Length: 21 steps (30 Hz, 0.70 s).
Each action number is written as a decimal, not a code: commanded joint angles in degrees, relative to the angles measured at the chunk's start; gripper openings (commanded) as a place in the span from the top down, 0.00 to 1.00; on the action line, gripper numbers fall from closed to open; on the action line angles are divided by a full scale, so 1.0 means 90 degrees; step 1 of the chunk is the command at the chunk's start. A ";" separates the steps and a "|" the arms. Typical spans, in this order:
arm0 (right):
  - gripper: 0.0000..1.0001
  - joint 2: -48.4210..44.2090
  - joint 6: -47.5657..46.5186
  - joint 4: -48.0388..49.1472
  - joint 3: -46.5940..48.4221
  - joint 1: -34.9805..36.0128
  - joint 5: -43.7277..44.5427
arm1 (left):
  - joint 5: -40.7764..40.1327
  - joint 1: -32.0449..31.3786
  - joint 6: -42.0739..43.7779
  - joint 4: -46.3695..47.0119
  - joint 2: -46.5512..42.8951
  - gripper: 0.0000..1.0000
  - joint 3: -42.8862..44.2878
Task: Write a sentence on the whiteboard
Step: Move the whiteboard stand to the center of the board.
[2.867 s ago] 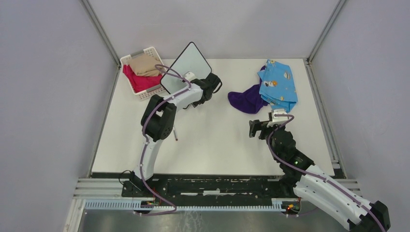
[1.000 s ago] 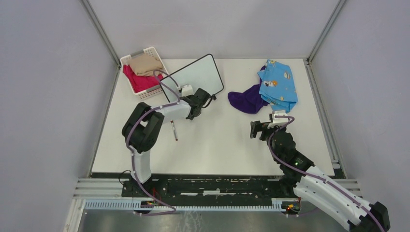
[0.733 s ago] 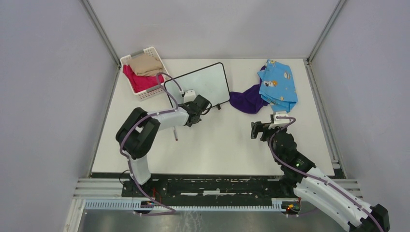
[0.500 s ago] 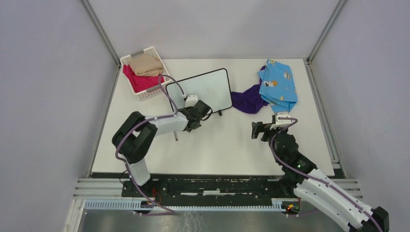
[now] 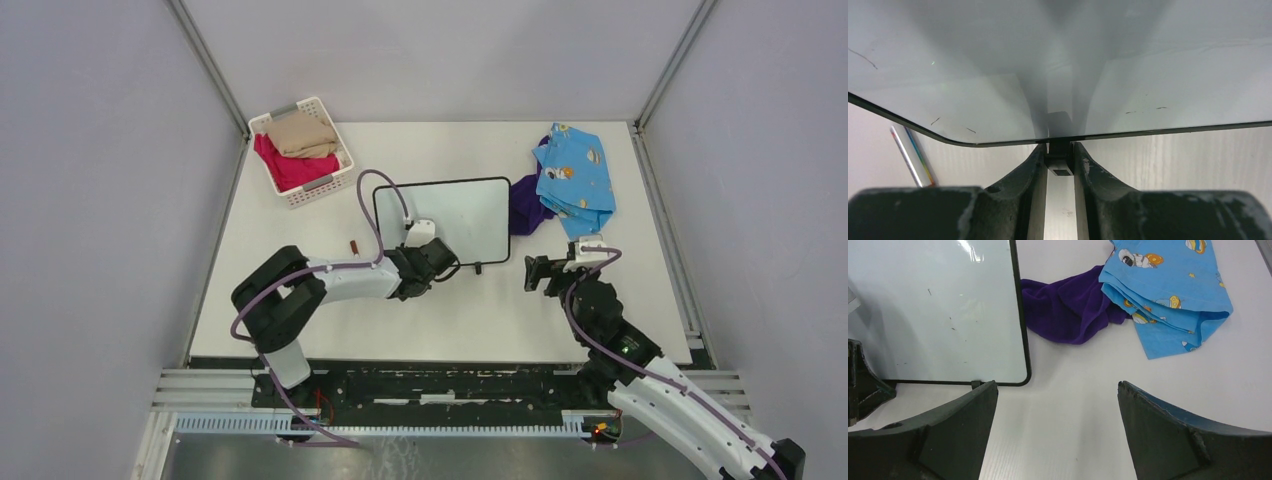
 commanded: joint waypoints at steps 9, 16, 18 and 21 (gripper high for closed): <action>0.05 -0.0292 0.0172 -0.0352 0.0173 0.0001 0.0277 | -0.0185 -0.0747 -0.0607 -0.0241 0.0051 0.98 0.0170; 0.05 -0.0266 0.0147 -0.0510 0.0266 0.0005 0.0347 | -0.0502 -0.0770 -0.1128 -0.0523 0.0402 0.98 0.0386; 0.05 -0.0246 0.0110 -0.0521 0.0310 0.0000 0.0374 | -0.0611 -0.0774 -0.1256 -0.0635 0.0485 0.98 0.0488; 0.05 -0.0246 0.0108 -0.0520 0.0329 -0.0006 0.0394 | -0.0632 -0.0772 -0.1500 -0.0810 0.0593 0.98 0.0645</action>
